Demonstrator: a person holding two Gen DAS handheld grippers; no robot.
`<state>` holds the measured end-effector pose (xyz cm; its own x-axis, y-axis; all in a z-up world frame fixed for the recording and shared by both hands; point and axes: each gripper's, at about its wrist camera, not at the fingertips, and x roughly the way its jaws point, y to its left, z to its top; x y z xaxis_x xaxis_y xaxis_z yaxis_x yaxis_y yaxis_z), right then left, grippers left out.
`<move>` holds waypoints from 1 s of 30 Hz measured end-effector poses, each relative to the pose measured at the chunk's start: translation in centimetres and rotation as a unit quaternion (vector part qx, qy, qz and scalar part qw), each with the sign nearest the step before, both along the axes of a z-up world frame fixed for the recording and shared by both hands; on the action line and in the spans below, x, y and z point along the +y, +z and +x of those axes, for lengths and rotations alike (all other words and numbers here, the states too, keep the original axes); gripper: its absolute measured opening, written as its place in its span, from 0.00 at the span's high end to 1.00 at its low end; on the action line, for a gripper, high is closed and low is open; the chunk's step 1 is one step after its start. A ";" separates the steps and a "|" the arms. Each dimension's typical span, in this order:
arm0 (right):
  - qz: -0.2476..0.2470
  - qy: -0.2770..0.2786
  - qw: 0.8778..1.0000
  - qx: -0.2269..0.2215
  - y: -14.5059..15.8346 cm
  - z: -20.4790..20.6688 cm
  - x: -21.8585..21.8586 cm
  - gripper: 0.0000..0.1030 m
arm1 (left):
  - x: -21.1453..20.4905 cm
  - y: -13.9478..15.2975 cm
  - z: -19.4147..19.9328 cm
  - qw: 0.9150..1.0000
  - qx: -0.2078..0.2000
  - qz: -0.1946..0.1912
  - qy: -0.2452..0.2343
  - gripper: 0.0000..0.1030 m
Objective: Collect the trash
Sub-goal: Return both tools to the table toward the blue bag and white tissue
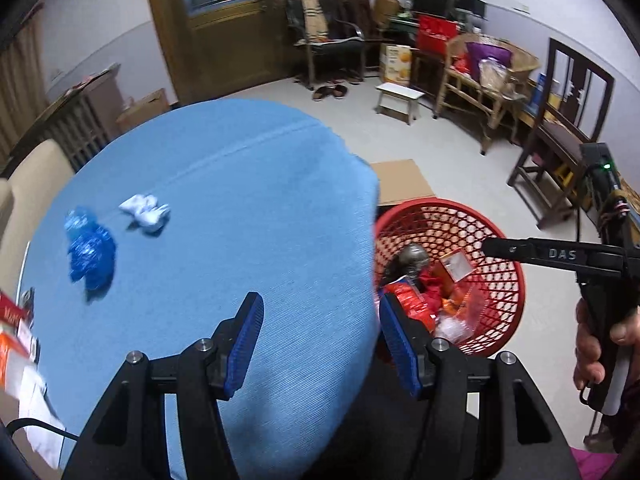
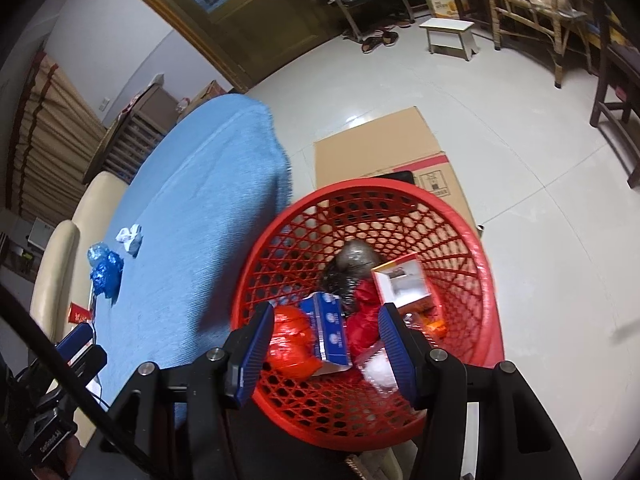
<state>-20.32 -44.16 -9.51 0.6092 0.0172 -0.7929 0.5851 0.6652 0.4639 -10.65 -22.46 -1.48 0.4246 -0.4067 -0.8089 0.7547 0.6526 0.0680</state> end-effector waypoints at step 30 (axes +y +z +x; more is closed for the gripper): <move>-0.103 0.202 0.972 -0.055 7.8 10.7 17.4 0.43 | 17.7 -0.7 4.2 0.973 -0.010 -0.050 0.223 0.41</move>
<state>-9.67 -26.75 -1.67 0.6669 0.1203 -0.7354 0.2113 0.9158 0.3414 -6.46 -4.72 -2.18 0.5918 -0.2541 -0.7650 0.3936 0.9193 -0.0008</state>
